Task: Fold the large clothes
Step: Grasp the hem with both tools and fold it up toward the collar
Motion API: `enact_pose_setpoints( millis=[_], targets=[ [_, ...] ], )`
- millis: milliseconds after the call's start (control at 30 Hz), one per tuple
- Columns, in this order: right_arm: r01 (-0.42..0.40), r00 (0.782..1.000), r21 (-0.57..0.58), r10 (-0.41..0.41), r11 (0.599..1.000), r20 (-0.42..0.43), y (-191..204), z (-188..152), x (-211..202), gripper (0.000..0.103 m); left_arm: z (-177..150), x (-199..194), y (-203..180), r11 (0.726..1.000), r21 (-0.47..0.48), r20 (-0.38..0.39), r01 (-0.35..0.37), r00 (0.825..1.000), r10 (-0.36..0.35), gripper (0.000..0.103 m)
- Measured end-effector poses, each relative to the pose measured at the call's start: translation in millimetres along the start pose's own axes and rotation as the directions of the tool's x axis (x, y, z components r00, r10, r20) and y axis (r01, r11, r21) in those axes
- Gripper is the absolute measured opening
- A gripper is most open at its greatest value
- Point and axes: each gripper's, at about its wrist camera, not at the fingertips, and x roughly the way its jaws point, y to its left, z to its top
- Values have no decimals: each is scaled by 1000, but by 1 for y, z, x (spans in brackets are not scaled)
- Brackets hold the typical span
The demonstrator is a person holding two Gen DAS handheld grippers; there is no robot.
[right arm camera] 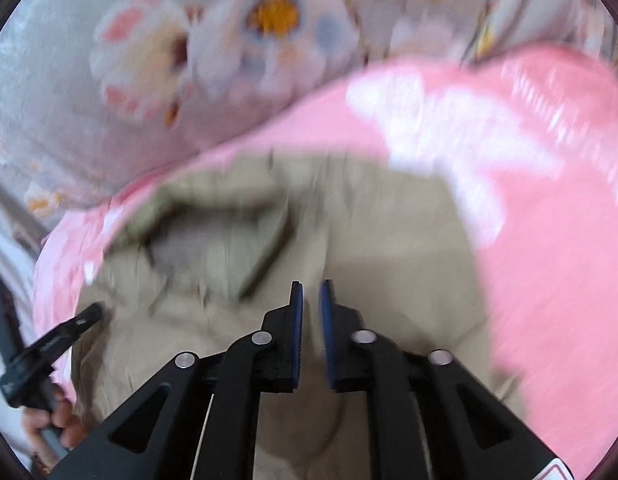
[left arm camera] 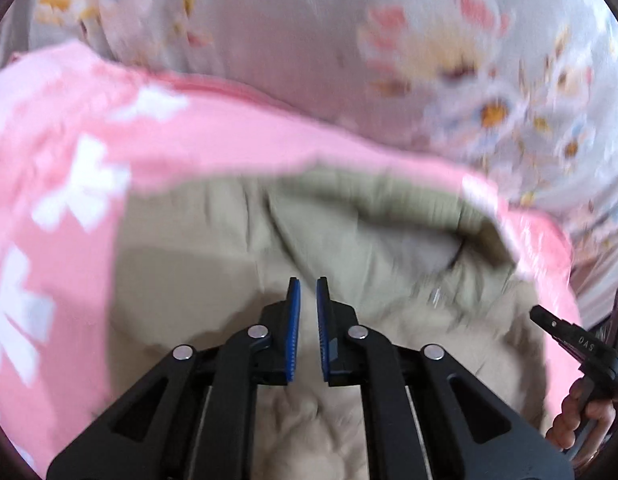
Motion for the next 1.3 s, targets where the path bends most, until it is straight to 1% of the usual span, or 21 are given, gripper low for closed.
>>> enact_pose_setpoints(
  millis=[67,133,200,233,267,300,333,367,400,433,467,500,567,633,667,767,833,900,1300],
  targets=[
    [-58,996,-8,58,998,63,22,28,-3,13,34,-5,-11,999,-39,56,-10,998,13,8],
    [-81,992,-45,85,996,95,48,46,4,13,59,2,-25,998,-57,61,-5,998,8,8],
    [-51,995,-97,60,994,84,73,53,25,13,78,20,-39,995,-98,43,6,999,-1,8],
    [-40,997,-130,48,991,57,83,53,40,13,82,28,-43,993,-117,35,16,999,-12,8],
    [-12,999,-159,18,987,32,89,50,55,13,82,41,-47,992,-123,16,12,1000,-10,8],
    [16,1000,-183,-13,983,19,94,43,65,13,80,50,-51,994,-113,3,-6,1000,7,8],
    [57,998,-223,-58,973,4,96,34,77,13,74,63,-54,996,-87,-31,-34,999,31,8],
    [79,996,-249,-84,965,-7,96,28,85,13,68,72,-54,996,-68,-62,-53,997,49,8],
    [88,995,-286,-99,954,-25,94,19,93,13,55,84,-51,996,-52,-104,-67,993,61,8],
    [92,994,-304,-106,948,-29,90,11,95,8,48,88,-48,997,-48,-116,-62,992,56,8],
    [101,993,-323,-117,941,-30,83,3,96,1,39,90,-46,998,-38,-114,-52,992,48,8],
    [97,993,-330,-114,939,-33,79,-2,96,1,29,89,-42,999,-14,-104,-47,994,46,7],
    [94,993,-324,-114,941,-42,70,-6,97,0,16,89,-38,999,3,-102,-37,994,37,5],
    [78,993,-295,-100,952,-60,63,-11,100,0,4,90,-35,999,19,-110,-31,993,33,3],
    [69,993,-273,-92,959,-72,60,-13,103,0,0,90,-36,999,35,-107,-35,993,39,3],
    [61,994,-240,-82,969,-76,55,-19,108,0,-12,93,-43,990,118,-85,-79,992,89,3],
    [70,993,-246,-91,967,-74,56,-19,111,0,-15,97,-48,983,148,-69,-111,990,122,3],
    [79,992,-252,-101,964,-77,58,-18,114,0,-17,100,-49,979,161,-58,-129,988,140,2],
    [72,992,-244,-95,967,-84,56,-16,117,0,-19,105,-55,968,192,-43,-164,984,175,2]
  ],
)
